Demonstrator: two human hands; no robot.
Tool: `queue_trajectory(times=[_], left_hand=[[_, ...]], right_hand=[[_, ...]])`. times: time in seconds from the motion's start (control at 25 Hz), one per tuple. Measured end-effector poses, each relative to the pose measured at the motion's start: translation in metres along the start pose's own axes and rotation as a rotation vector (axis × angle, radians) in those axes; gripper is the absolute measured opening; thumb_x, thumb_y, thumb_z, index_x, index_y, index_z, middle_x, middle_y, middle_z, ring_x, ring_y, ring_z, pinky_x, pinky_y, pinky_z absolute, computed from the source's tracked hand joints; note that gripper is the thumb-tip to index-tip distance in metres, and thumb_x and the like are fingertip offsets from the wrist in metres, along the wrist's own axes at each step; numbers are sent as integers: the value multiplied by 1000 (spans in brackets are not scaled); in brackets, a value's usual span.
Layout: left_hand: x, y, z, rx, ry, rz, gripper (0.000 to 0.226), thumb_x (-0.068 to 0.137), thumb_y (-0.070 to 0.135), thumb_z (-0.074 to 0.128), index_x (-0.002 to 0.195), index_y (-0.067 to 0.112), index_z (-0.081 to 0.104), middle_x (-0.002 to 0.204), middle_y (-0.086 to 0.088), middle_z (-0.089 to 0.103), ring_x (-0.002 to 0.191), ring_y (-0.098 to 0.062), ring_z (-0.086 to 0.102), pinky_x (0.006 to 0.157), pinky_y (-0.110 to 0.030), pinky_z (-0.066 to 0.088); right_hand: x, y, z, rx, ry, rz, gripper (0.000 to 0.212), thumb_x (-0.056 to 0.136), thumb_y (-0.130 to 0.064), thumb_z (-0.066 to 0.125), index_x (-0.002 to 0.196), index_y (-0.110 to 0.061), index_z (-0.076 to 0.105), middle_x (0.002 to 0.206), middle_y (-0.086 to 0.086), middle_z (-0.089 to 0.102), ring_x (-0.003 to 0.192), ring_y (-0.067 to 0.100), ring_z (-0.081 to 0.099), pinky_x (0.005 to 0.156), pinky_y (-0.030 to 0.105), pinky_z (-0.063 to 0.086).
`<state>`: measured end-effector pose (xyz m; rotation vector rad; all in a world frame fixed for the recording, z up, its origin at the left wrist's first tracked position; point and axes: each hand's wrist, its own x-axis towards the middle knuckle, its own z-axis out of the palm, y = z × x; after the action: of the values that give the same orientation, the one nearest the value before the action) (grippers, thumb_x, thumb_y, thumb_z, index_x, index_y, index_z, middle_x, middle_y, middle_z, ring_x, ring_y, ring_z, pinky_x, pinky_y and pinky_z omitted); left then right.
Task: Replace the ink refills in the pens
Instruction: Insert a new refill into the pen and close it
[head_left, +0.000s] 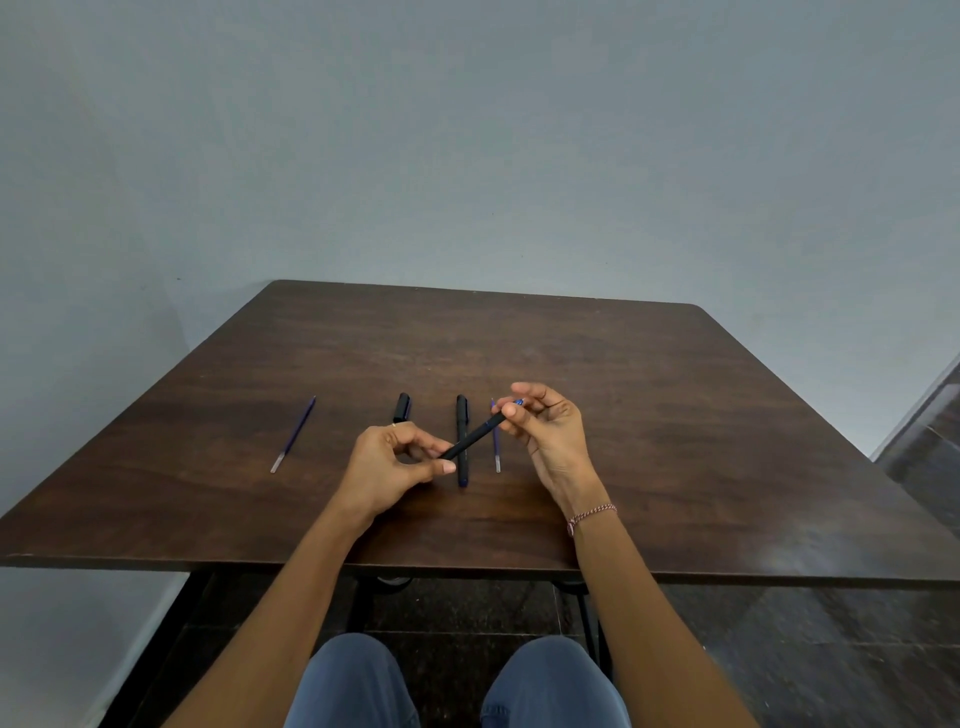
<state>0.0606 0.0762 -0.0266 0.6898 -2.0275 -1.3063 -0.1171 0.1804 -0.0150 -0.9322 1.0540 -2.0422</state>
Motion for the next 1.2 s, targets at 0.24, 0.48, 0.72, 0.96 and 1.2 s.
queue_trajectory(times=[0.24,0.48,0.72,0.96,1.2], left_hand=[[0,1,1,-68,33,-23,23,65,8,83,80,21,73,65,6,70,65,-12,68,62,-23,57],[-1,2,1,-54,14,-9,23,65,9,84,78,24,73,70,5,72,69,-13,69,62,-21,57],[-1,3,0,-26,4,-14,23,65,11,84,77,28,73,72,6,72,69,-13,70,63,-21,56],[-1,4,0,-66,34,-37,22,65,10,83,80,23,73,67,5,71,62,-14,68,62,-22,57],[-3,6,0,-61,7,-36,21,66,10,83,80,23,73,71,-2,71,69,-16,70,62,-23,57]], right_hand=[[-1,-1,0,98,-138,55,37,78,-9,65,116,-9,63,115,7,70,114,21,63,89,26,54],[-1,1,2,26,-72,107,25,75,-6,65,99,-9,69,91,8,76,89,19,72,71,23,58],[-1,2,2,4,-39,82,22,69,-7,71,90,-16,70,84,5,75,85,16,72,68,22,57],[0,1,0,141,-197,115,39,83,-3,60,122,-10,61,116,9,69,115,23,62,92,29,53],[-3,-2,3,107,-118,107,28,75,-4,65,102,-8,66,93,10,75,91,21,72,72,25,58]])
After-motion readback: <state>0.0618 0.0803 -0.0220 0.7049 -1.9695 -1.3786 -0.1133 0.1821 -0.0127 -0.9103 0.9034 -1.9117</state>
